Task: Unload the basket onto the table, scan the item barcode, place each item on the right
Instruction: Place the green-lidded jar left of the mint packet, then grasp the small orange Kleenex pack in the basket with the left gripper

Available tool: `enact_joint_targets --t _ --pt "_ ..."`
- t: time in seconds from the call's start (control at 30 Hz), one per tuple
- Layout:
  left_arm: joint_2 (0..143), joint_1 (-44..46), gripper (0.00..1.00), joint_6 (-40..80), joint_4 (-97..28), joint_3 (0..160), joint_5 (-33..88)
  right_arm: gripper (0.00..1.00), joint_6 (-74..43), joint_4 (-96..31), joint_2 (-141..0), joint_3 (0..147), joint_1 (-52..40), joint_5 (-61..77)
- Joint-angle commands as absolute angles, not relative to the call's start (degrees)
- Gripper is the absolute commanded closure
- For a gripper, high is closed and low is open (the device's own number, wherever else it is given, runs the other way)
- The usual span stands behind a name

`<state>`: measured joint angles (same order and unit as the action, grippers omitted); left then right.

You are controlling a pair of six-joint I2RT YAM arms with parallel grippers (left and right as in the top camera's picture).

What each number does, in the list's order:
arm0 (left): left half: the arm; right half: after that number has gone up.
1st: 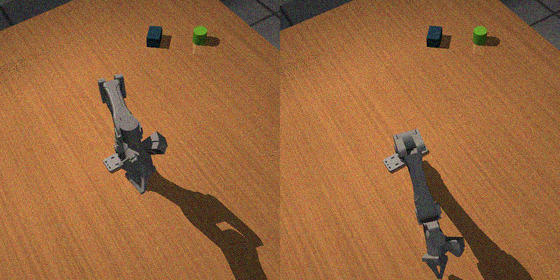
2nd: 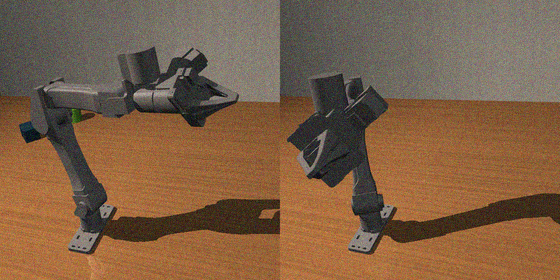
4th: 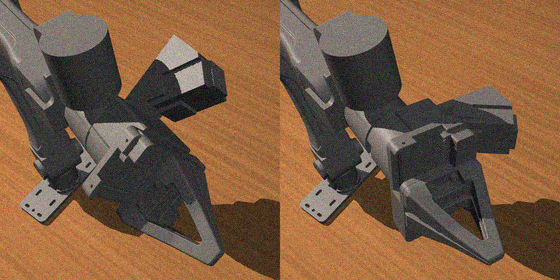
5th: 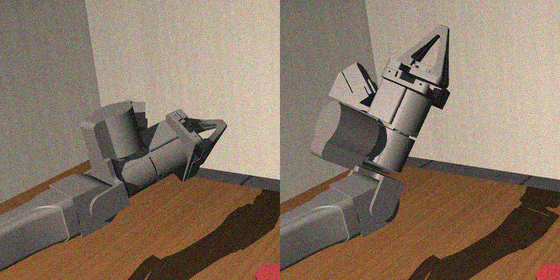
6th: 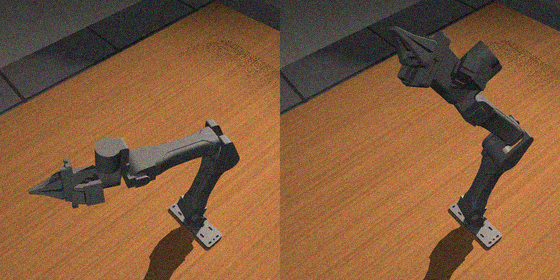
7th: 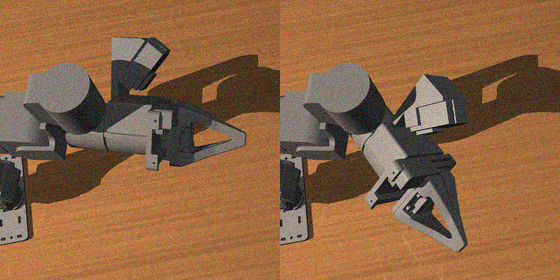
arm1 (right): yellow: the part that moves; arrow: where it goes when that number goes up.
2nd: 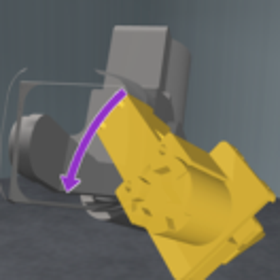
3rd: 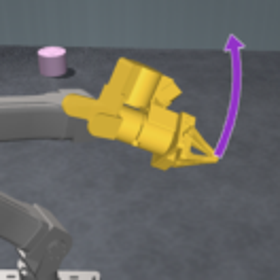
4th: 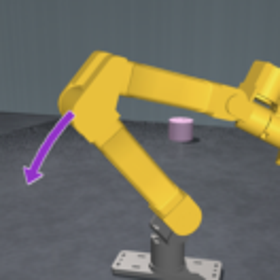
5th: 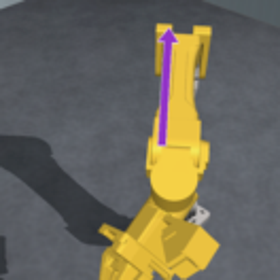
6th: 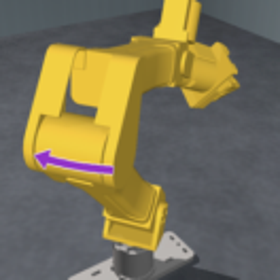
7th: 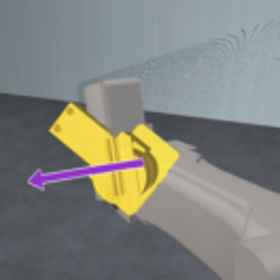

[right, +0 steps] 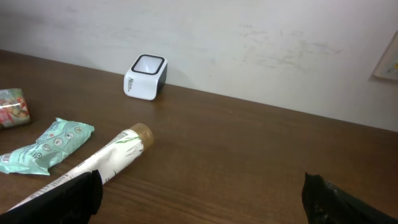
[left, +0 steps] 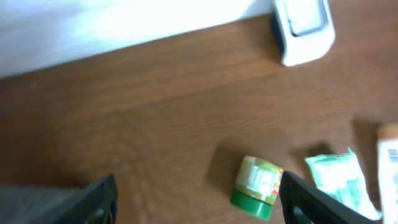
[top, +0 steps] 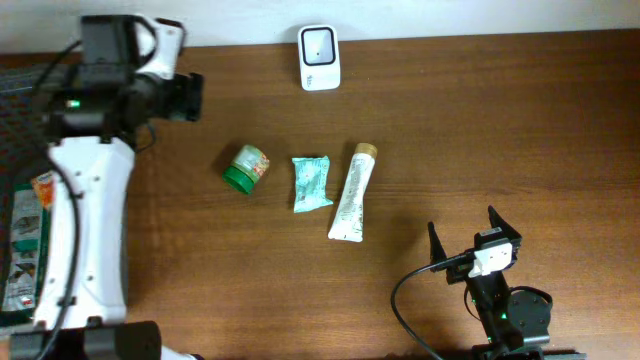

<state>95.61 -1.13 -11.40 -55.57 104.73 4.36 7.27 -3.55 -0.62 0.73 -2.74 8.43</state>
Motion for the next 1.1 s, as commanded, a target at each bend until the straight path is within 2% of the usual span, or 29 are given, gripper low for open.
enact_joint_targets --t 0.0,0.1,0.2,0.23,0.3,0.43,0.73,0.8,0.9,1.07 --pt "89.4 -12.6 0.18 -4.8 -55.6 110.5 5.1 0.02 6.6 -3.7 -0.2 0.3 -3.0 8.3" --pt "86.7 -25.4 0.18 4.5 -56.9 110.7 1.1 0.02 6.6 -3.7 -0.2 0.3 -3.0 8.3" --pt "89.4 -36.0 0.27 5.8 -57.8 108.4 1.0 0.02 6.6 -3.7 -0.2 0.3 -3.0 8.3" --pt "91.6 -38.4 0.32 5.8 -57.8 107.3 1.0 0.02 6.6 -3.7 -0.2 0.3 -3.0 8.3" --pt "95.4 -40.4 0.34 5.8 -57.7 105.1 1.0 0.02 6.6 -3.7 -0.2 0.3 -3.0 8.3" --pt "106.0 -41.0 0.33 4.2 -55.2 101.6 0.2 0.02 6.6 -3.7 -0.2 0.3 -3.0 8.3" --pt "120.4 -37.2 0.42 -4.8 -49.7 101.5 0.4 0.02 6.6 -3.7 -0.2 0.3 -3.0 8.3" --pt "122.1 -36.6 0.44 -4.8 -48.7 101.5 0.2 0.02 6.6 -3.7 -0.2 0.3 -3.0 8.3" --pt "124.1 -36.3 0.58 -4.8 -48.2 101.5 -1.2 0.02 6.6 -3.7 -0.2 0.3 -3.0 8.3" --pt "126.7 -36.2 0.6 -4.6 -48.2 101.4 -3.0 0.02 6.6 -3.7 -0.2 0.3 -3.0 8.3"
